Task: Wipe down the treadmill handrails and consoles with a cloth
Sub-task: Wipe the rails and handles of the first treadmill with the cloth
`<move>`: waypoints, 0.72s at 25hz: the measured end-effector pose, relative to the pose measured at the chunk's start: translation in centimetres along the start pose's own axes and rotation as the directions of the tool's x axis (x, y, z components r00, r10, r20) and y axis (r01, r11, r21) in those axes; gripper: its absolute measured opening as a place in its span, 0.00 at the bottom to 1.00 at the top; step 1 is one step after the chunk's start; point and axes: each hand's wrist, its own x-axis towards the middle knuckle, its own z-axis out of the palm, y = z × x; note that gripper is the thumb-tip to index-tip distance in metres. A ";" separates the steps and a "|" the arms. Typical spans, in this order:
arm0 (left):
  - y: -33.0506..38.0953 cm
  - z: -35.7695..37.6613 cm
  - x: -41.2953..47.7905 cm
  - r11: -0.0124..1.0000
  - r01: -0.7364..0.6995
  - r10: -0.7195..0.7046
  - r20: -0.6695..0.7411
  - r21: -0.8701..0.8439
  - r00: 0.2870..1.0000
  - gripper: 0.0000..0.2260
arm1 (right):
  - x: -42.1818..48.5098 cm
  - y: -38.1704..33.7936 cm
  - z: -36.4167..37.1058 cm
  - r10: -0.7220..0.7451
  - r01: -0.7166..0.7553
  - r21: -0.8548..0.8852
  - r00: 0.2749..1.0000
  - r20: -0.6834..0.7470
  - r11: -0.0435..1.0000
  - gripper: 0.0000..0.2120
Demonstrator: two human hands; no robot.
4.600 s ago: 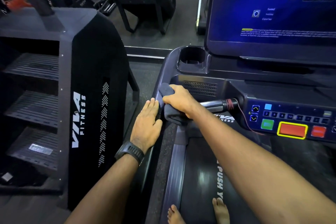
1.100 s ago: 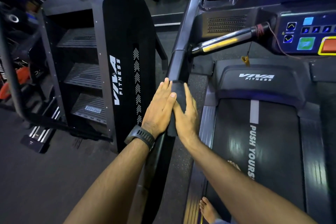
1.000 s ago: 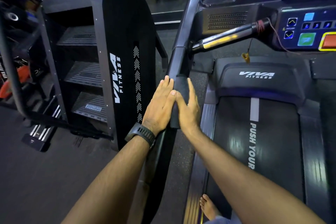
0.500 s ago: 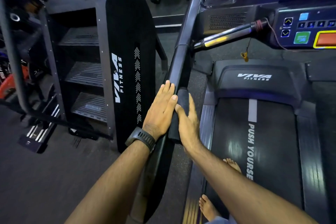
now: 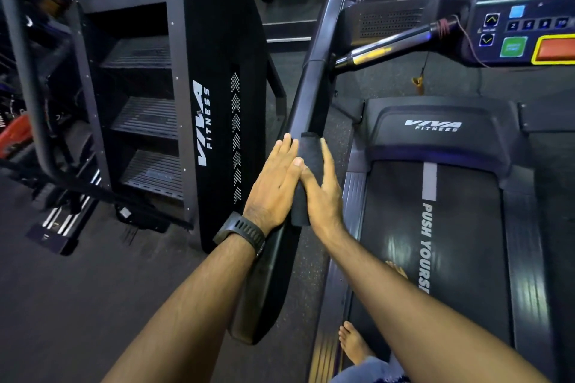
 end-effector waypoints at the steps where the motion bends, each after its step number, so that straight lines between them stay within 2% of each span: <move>1: -0.1 0.0 -0.4 1.000 -0.003 0.003 0.006 0.012 1.000 0.25 | -0.3 0.6 0.0 0.078 -0.078 0.031 0.997 0.001 0.996 0.30; 2: -0.2 0.1 -0.8 1.000 -0.007 0.006 0.010 0.019 1.000 0.25 | -1.1 1.3 0.0 0.155 -0.155 0.036 0.988 0.008 0.987 0.29; 3: -0.4 0.1 -1.1 1.000 -0.011 0.011 0.012 0.020 1.000 0.25 | -2.4 1.5 0.1 0.170 -0.170 0.019 0.985 0.013 0.985 0.29; 7: -0.8 -0.1 -2.1 0.998 -0.004 0.003 -0.017 -0.055 1.000 0.26 | -3.4 0.6 0.1 -0.053 0.052 -0.100 0.999 -0.003 0.994 0.29; 8: -0.8 -0.1 -2.4 0.999 0.004 -0.004 -0.011 -0.054 1.000 0.24 | -2.8 0.8 0.2 -0.036 0.035 -0.075 0.999 -0.007 0.997 0.28; 10: -0.8 0.0 -3.3 1.000 0.010 -0.010 0.012 0.001 1.000 0.23 | -3.0 1.6 0.5 0.149 -0.148 0.016 0.988 -0.032 0.989 0.28; 11: -0.9 0.0 -3.8 1.000 0.008 -0.008 0.018 0.020 1.000 0.23 | -4.1 1.8 0.6 0.165 -0.165 0.005 0.986 -0.030 0.986 0.29; 15: -1.2 -0.1 -4.5 0.999 0.009 -0.010 -0.016 -0.039 1.000 0.25 | -6.5 1.2 0.3 -0.058 0.057 -0.125 0.998 -0.004 0.991 0.29; 16: -1.3 -0.1 -4.7 0.999 0.013 -0.013 -0.007 -0.040 1.000 0.24 | -6.2 1.4 0.3 -0.054 0.054 -0.123 0.999 0.003 0.991 0.29; 18: -1.4 0.1 -5.4 1.000 0.002 -0.002 0.011 -0.006 1.000 0.23 | -6.6 2.6 0.4 0.081 -0.082 -0.059 0.996 -0.026 0.995 0.29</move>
